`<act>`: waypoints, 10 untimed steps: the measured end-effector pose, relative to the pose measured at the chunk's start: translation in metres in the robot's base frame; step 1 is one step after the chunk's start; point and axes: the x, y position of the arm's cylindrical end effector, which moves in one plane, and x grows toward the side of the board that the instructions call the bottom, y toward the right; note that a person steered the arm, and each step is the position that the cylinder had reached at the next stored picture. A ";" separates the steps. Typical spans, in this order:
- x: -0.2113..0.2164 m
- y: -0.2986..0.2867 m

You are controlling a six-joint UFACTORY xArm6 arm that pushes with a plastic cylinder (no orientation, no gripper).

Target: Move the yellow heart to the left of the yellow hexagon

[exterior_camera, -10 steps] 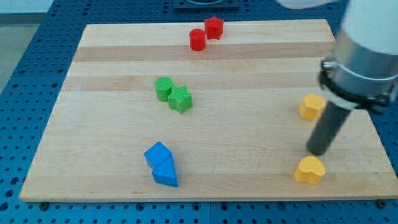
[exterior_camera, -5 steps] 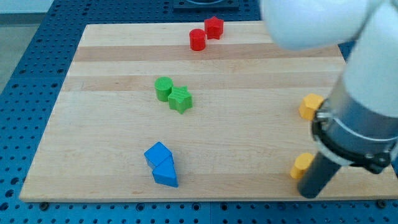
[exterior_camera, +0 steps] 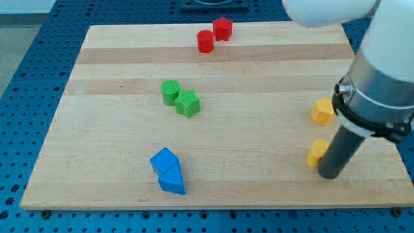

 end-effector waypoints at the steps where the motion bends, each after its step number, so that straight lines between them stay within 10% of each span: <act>1: -0.020 0.000; 10: -0.039 -0.023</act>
